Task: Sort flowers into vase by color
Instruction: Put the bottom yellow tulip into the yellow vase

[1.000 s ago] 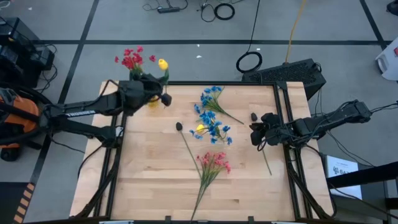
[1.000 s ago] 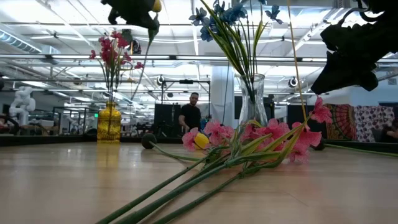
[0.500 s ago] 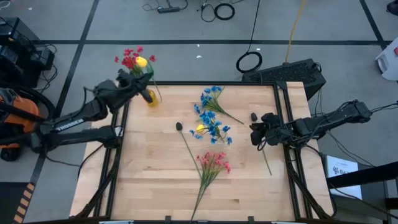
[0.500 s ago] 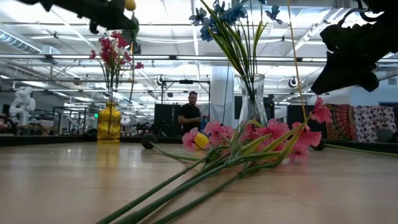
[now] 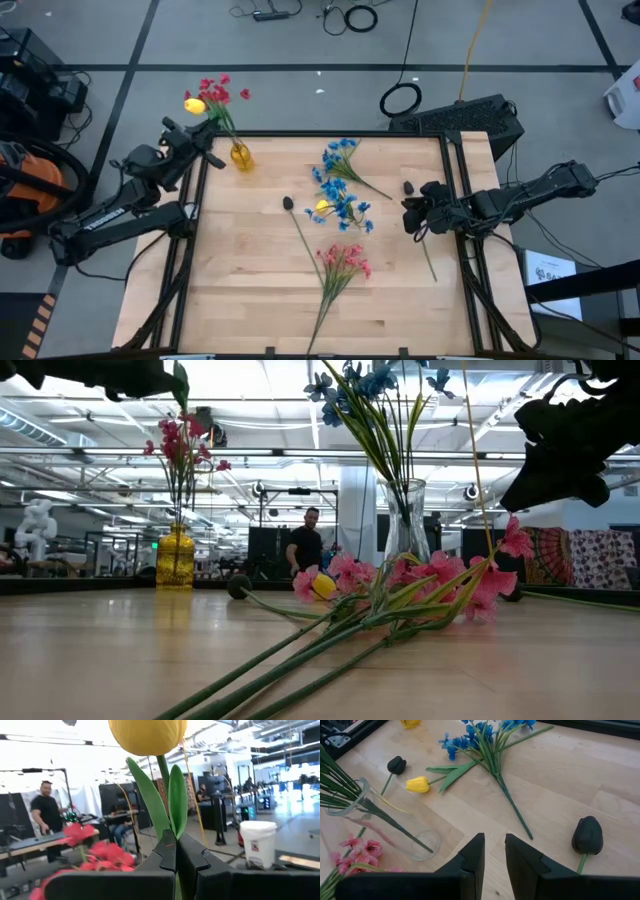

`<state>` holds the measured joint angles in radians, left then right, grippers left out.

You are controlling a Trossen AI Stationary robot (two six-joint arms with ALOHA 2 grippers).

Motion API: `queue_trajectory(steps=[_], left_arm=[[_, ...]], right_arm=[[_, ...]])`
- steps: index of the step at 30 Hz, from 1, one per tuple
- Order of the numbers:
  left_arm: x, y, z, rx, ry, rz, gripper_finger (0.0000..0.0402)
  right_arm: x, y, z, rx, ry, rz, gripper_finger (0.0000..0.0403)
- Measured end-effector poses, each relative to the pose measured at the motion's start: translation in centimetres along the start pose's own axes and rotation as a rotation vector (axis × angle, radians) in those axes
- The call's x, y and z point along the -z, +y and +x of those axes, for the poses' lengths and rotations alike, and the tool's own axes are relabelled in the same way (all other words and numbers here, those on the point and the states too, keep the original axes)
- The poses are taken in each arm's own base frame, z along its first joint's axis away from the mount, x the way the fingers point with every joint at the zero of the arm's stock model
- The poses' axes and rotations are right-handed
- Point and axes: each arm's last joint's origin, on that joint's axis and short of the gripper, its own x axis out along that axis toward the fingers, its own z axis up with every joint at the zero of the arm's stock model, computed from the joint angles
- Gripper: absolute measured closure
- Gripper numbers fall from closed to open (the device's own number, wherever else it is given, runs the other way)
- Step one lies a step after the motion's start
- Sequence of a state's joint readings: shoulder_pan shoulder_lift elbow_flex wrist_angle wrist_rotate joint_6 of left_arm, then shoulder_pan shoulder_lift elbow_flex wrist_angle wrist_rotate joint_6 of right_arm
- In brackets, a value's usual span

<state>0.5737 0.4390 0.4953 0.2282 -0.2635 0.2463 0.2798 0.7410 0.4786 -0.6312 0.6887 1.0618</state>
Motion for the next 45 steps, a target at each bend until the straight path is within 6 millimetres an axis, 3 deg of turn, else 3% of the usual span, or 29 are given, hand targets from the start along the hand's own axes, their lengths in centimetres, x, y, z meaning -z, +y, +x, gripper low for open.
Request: queue_trajectory(steps=[20,39,45], left_arm=[[0.7,1.2,0.0,-0.139,0.079,0.043,0.0402],[2.2,0.9,1.6,-0.136,0.173,0.064,0.0402],[3.9,0.7,1.4,-0.188,0.221,0.043,0.0402]], right_arm=[[-0.1,-0.1,0.0,0.021,-0.038,0.000,0.0335],[-0.1,-0.1,0.0,0.021,-0.038,0.001,0.0335],[-0.1,-0.1,0.0,0.020,-0.039,0.002,0.0335]])
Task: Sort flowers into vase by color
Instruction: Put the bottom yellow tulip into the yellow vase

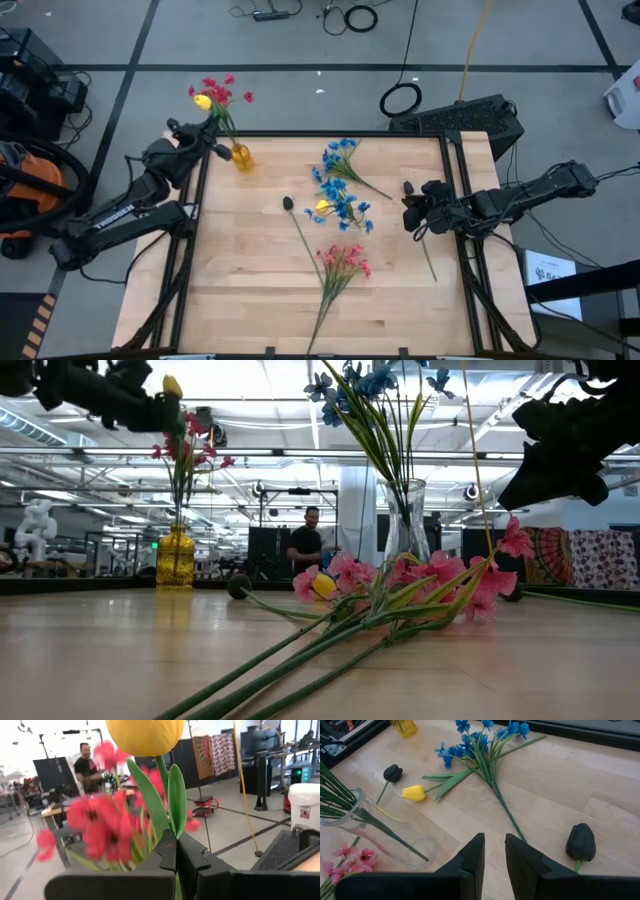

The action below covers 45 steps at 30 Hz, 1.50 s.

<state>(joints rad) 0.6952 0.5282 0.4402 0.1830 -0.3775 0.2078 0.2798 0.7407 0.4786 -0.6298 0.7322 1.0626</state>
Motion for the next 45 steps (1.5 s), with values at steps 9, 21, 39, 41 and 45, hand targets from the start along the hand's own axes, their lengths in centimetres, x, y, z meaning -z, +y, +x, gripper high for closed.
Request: queue_trajectory(steps=[9,21,39,41,45], left_arm=[[3.4,-0.6,0.0,-0.042,0.067,-0.019,0.0400],[4.4,-0.9,0.3,-0.037,0.146,-0.039,0.0345],[3.7,-1.4,0.2,0.018,0.176,-0.138,0.0251],[2.9,-1.4,0.1,0.031,0.159,-0.128,0.0251],[1.5,-1.4,-0.3,0.061,0.176,-0.117,0.0250]], right_arm=[[0.0,0.0,0.0,-0.003,-0.002,0.003,0.0335],[0.0,0.0,0.0,-0.003,-0.002,0.003,0.0335],[-0.1,0.2,0.0,-0.014,-0.007,0.039,0.0335],[-0.3,0.4,0.0,-0.030,-0.026,0.052,0.0335],[-1.2,0.9,0.3,-0.065,-0.083,0.055,0.0335]])
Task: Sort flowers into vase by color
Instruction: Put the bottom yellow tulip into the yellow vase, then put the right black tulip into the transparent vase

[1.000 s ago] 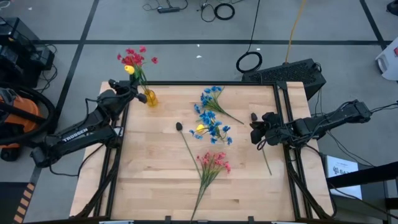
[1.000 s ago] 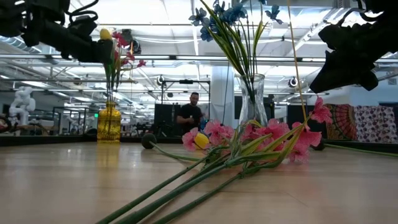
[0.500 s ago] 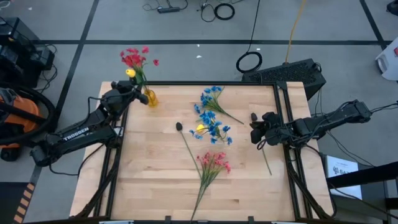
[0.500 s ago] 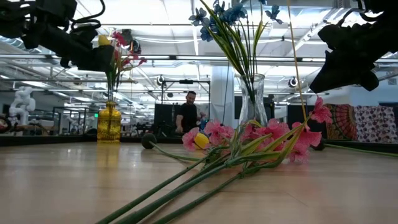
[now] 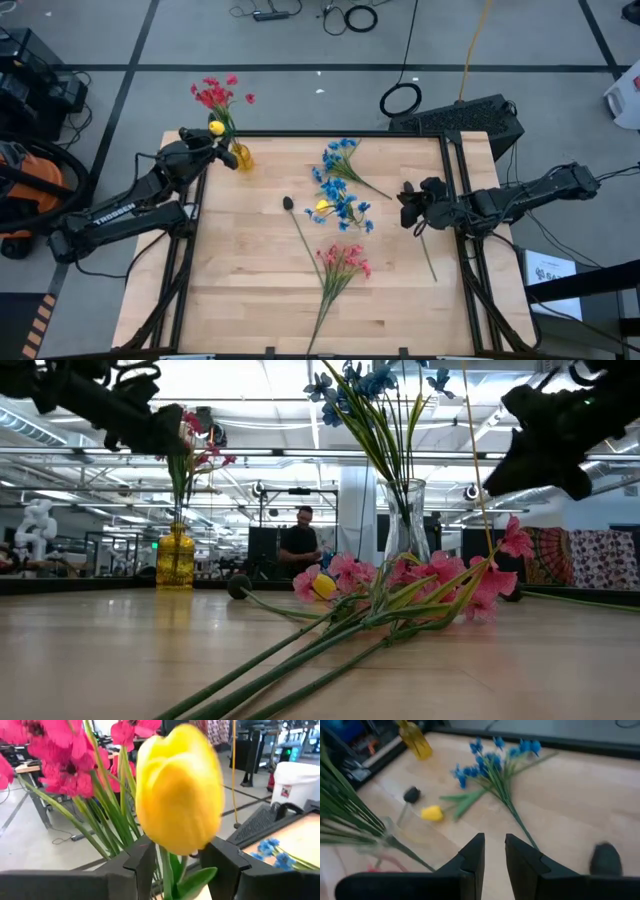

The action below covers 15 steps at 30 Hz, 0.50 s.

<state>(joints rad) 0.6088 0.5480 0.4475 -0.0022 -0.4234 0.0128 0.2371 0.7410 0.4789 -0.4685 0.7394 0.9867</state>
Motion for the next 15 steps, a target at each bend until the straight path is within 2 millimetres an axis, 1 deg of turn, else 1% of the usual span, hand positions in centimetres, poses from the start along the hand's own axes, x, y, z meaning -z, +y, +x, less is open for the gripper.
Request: queue_trajectory(steps=[6,10,15], left_arm=[[-0.8,-0.4,-0.9,0.056,0.093,0.039,0.0251],[-0.8,-0.8,-1.4,0.088,0.155,0.003,0.0251],[-0.6,-1.1,-2.2,0.099,0.264,-0.067,0.0252]], right_arm=[[-1.4,0.2,0.7,-0.016,-0.079,0.009,0.0335],[-2.4,0.0,1.1,-0.019,-0.074,0.034,0.0335],[-4.4,-0.1,1.2,-0.025,-0.064,0.024,0.0335]])
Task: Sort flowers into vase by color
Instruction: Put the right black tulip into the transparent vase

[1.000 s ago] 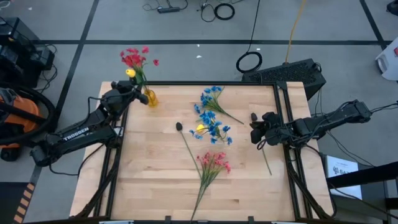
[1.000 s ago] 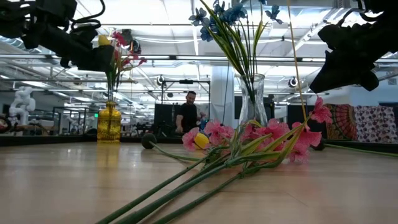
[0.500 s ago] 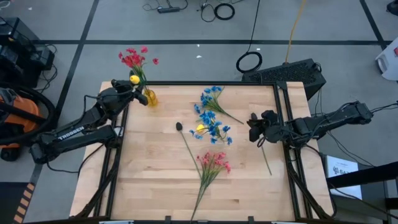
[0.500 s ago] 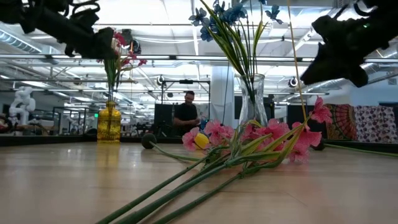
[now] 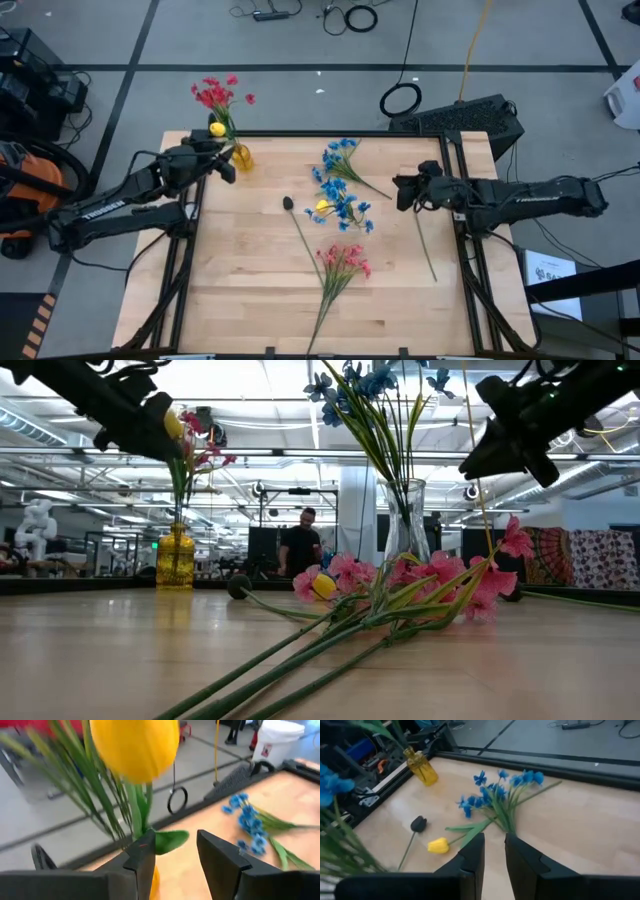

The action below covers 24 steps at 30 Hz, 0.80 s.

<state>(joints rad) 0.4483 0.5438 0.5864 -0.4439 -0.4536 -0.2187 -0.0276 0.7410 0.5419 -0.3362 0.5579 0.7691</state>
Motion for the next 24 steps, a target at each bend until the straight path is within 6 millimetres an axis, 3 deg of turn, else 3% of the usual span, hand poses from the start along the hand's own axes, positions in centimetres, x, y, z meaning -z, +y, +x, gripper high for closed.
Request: queue_trajectory(steps=[8,15,24], left_arm=[[1.3,-0.7,-0.5,0.041,0.128,-0.132,0.0252],[1.7,-1.1,-0.7,0.065,0.166,-0.138,0.0252],[2.1,-1.8,-1.1,0.166,0.220,-0.179,0.0252]], right_arm=[[-2.0,-1.2,-0.1,0.117,0.129,0.017,0.0368],[-1.7,-1.4,1.0,0.144,0.221,-0.004,0.0390],[-0.9,-1.7,1.7,0.207,0.289,-0.024,0.0373]])
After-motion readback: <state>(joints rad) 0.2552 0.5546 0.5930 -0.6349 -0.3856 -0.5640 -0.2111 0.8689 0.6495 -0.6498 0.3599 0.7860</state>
